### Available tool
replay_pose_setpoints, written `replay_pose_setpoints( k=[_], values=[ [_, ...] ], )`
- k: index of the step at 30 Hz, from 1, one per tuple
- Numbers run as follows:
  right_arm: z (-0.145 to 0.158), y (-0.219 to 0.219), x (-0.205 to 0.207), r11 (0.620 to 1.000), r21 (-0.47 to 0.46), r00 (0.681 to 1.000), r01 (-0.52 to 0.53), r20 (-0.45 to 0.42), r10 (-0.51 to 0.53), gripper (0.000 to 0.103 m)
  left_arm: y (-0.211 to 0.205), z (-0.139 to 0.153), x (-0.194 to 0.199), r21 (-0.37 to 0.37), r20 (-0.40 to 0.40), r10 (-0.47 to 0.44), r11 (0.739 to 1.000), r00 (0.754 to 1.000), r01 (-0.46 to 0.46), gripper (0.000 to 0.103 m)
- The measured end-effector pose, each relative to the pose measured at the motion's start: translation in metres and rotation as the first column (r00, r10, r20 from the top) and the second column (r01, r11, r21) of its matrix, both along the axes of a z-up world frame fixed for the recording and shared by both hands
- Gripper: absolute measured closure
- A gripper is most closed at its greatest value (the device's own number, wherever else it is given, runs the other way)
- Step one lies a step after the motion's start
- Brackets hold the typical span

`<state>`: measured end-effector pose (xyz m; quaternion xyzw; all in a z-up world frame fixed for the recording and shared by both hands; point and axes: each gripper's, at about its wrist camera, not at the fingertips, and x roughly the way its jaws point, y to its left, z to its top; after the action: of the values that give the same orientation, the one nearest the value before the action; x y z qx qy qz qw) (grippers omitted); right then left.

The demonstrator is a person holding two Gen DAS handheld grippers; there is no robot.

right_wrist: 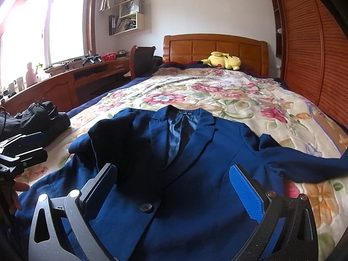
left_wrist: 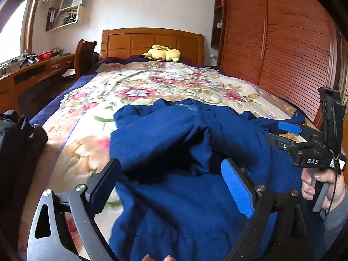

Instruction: Fold large clothes

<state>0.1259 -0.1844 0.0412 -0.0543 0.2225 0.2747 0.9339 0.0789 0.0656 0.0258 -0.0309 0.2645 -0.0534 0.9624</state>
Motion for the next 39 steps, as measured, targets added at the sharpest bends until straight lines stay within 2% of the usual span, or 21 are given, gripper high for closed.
replay_pose_setpoints(
  k=[4, 8, 12, 22, 33, 39],
  values=[
    [-0.003, 0.002, 0.001, 1.000, -0.019, 1.000, -0.012, -0.005, 0.011, 0.000, 0.005, -0.009, -0.003, 0.035, 0.021, 0.024, 0.999, 0.999, -0.025, 0.006],
    [-0.007, 0.005, 0.004, 0.999, -0.035, 1.000, -0.020, -0.019, 0.019, 0.000, 0.013, -0.018, 0.000, 0.013, 0.008, 0.038, 0.999, 0.999, -0.038, 0.006],
    [-0.008, 0.010, 0.005, 0.998, -0.051, 0.999, -0.027, -0.025, 0.026, 0.000, 0.023, -0.017, -0.003, -0.008, 0.008, 0.054, 0.999, 0.999, -0.054, 0.006],
    [0.001, 0.024, -0.009, 0.996, -0.067, 0.998, -0.067, -0.003, 0.067, 0.000, 0.041, -0.012, -0.016, 0.034, 0.027, 0.124, 0.992, 0.992, -0.125, 0.006],
    [0.037, 0.091, -0.007, 0.973, -0.150, 0.982, -0.176, 0.041, 0.184, 0.002, 0.077, -0.007, -0.032, 0.031, 0.047, 0.171, 0.984, 0.984, -0.173, 0.006],
    [0.048, 0.136, 0.004, 0.941, -0.157, 0.952, -0.300, 0.004, 0.305, 0.005, 0.092, -0.013, -0.035, 0.043, 0.032, 0.193, 0.980, 0.981, -0.195, 0.006]
  ],
)
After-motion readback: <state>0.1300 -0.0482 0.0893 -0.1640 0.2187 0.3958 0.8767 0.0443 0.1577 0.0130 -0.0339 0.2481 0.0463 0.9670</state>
